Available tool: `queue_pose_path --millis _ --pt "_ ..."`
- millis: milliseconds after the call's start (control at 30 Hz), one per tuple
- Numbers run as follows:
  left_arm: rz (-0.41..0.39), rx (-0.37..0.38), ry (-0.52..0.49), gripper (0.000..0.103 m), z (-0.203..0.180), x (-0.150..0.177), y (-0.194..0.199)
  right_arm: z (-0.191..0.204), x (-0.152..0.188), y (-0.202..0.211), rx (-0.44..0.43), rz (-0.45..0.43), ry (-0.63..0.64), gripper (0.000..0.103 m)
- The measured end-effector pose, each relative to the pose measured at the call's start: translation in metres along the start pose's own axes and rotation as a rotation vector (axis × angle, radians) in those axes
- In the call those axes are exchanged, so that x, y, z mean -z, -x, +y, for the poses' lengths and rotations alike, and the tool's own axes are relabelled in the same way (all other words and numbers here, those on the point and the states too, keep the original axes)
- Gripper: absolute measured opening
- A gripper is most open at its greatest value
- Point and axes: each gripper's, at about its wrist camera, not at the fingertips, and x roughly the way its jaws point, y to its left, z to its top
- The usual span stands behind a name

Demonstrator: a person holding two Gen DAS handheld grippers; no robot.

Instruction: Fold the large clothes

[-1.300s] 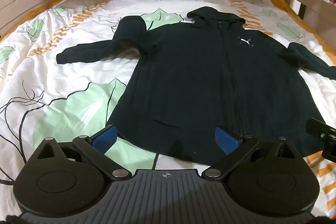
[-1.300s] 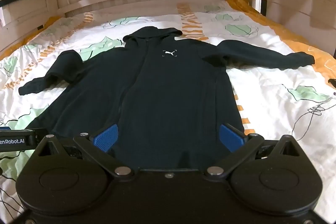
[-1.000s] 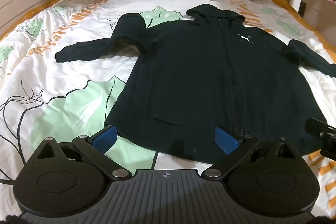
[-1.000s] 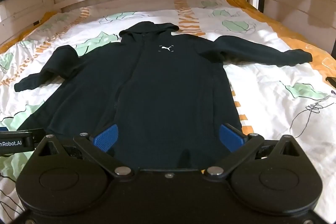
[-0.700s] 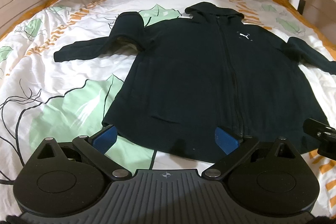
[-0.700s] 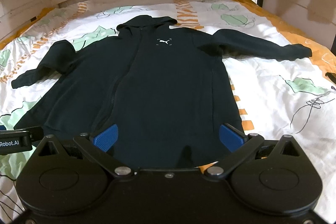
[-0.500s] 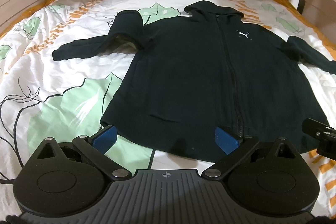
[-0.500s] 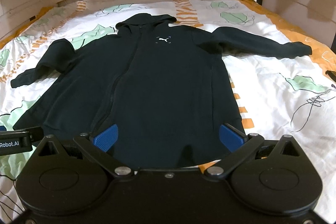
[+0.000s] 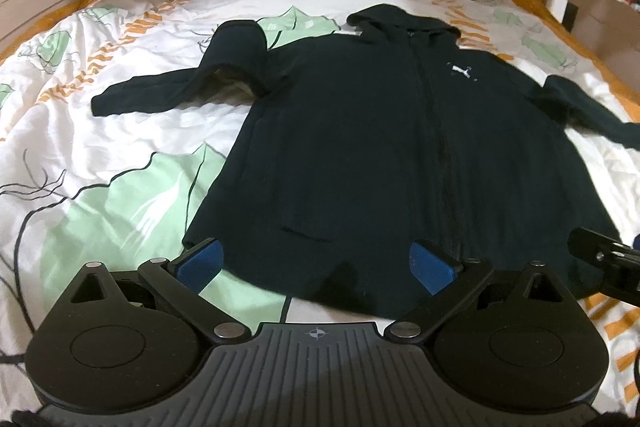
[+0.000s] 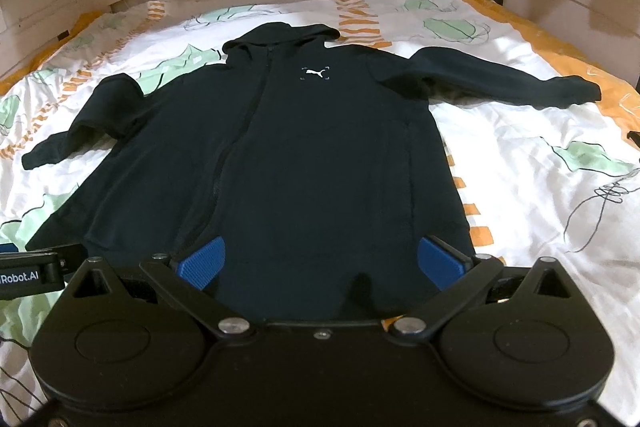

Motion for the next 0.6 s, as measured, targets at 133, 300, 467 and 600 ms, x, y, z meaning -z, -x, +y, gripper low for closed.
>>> queue_pose_path --millis 133,300,467,600 --pt "-0.031 0.055 0.026 0.101 0.007 -0.005 -0.004 0.002 -0.004 -0.005 -0.011 -0.009 0.005 0.102" --pt "-0.038 0.108 0.055 0.101 0.018 -0.018 -0.016 0.005 -0.013 -0.011 -0.025 -0.047 0.009 0.102" --pt "-0.031 0.156 0.097 0.101 0.032 -0.032 -0.029 0.011 -0.029 -0.018 -0.075 -0.086 0.033 0.102" --pt "-0.046 0.127 0.104 0.101 0.047 -0.046 -0.040 0.018 -0.044 -0.030 -0.123 -0.081 0.047 0.102"
